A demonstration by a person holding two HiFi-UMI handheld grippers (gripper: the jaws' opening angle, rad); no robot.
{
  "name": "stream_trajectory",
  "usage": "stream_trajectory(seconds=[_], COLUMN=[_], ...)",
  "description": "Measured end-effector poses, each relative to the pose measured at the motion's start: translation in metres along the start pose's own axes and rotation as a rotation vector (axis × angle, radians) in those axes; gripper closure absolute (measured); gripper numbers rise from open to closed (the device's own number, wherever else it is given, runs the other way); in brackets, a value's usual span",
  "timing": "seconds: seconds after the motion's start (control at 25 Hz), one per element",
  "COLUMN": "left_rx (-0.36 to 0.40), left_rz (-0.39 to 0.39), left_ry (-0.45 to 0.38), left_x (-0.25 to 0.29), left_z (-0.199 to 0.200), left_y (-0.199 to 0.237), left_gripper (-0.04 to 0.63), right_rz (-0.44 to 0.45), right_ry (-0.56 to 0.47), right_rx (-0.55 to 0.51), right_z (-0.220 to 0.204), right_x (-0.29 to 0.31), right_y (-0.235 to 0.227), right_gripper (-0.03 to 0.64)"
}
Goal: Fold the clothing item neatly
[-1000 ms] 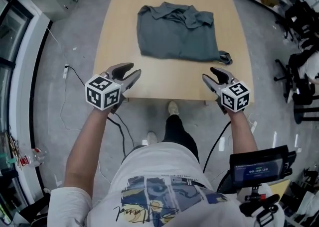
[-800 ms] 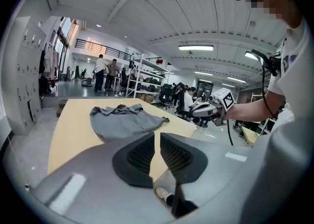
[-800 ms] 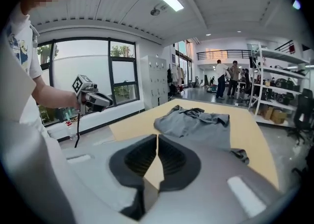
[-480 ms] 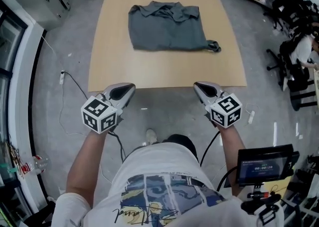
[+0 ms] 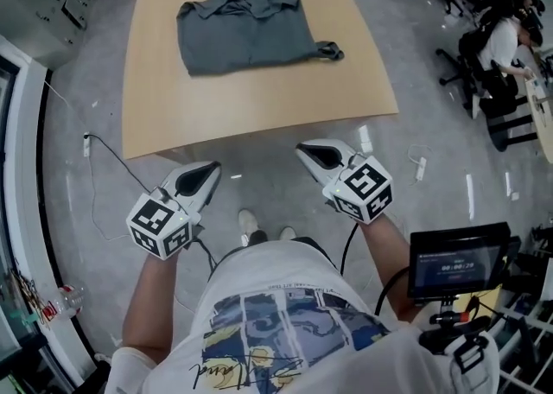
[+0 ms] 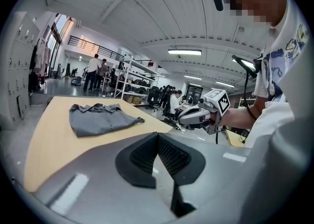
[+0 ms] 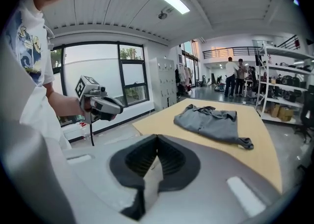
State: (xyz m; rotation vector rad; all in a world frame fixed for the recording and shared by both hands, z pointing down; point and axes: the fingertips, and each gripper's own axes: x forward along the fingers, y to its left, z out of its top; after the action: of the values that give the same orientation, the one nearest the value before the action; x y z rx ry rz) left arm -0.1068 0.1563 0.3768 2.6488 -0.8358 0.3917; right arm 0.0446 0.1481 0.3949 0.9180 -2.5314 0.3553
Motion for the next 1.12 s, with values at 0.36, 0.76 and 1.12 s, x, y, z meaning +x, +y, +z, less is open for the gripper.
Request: stream_trajectory(seconds=[0.36, 0.76, 1.12], left_rx=[-0.022, -0.011, -0.018], left_rz=[-0.021, -0.003, -0.005], left_ry=[-0.011, 0.004, 0.017], left_x=[0.008, 0.019, 0.021], left_z=[-0.002, -0.011, -0.018], left_y=[-0.042, -0.073, -0.088], left_gripper=[0.589, 0.589, 0.589], right_rz=[0.028, 0.054, 0.071], right_ry=[-0.019, -0.045, -0.047], right_rx=[-0.036, -0.040, -0.049], right_z=[-0.006, -0.024, -0.029], right_x=[-0.036, -0.061, -0.070], right_y=[0.019, 0.027, 0.037], right_gripper=[0.614, 0.614, 0.614])
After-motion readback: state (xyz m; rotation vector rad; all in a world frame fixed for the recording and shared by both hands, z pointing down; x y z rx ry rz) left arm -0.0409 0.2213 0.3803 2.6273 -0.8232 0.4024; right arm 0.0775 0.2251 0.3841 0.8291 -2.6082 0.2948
